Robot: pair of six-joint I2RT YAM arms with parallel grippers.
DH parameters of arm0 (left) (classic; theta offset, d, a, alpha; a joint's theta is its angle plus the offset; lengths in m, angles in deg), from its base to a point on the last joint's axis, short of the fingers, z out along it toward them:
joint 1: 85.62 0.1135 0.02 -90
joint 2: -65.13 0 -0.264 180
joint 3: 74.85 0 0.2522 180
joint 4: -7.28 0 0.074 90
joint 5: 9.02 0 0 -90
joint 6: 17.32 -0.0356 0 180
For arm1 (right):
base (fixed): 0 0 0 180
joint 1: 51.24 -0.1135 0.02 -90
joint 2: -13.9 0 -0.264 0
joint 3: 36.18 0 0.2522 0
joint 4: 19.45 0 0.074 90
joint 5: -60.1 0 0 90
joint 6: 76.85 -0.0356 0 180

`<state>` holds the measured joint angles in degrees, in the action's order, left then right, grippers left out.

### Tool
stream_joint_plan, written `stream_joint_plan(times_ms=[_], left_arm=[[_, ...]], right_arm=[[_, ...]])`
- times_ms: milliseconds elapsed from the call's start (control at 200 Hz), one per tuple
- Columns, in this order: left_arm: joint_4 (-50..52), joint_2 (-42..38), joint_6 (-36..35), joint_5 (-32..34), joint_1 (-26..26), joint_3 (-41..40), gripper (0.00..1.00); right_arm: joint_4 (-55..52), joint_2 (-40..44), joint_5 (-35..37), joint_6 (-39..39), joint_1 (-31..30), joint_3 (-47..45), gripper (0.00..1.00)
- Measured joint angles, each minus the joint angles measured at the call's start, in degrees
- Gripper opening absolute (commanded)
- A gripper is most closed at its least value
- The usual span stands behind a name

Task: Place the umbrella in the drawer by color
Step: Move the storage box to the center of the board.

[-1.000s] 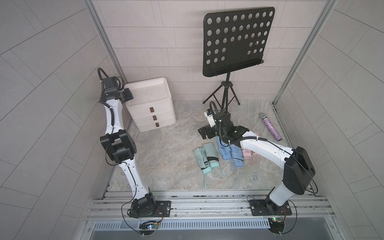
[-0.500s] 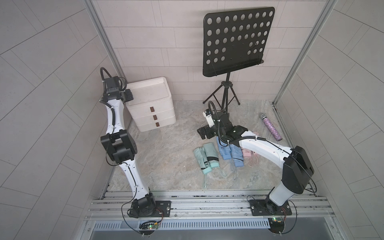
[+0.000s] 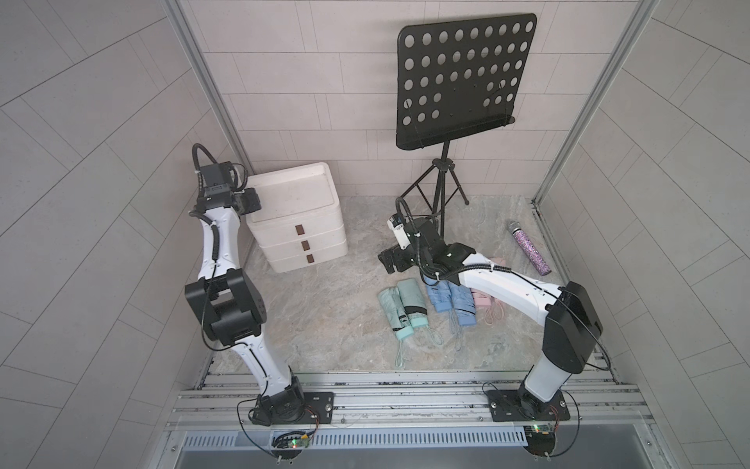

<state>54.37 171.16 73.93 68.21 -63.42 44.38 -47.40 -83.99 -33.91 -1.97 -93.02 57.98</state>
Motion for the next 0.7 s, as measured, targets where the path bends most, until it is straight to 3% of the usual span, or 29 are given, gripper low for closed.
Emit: stream_joint_plan(times_ms=[335, 700], left_arm=[[-0.2, -11.1, -0.1, -1.6, -0.2, -12.7, 0.00], [2.6, -18.6, -0.2, -3.0, -2.5, -19.4, 0.03]], right_arm=[[-1.5, -1.7, -1.8, -0.2, -0.7, 3.7, 0.99], [-1.9, -11.7, -8.4, -3.7, -1.0, 13.0, 0.98]])
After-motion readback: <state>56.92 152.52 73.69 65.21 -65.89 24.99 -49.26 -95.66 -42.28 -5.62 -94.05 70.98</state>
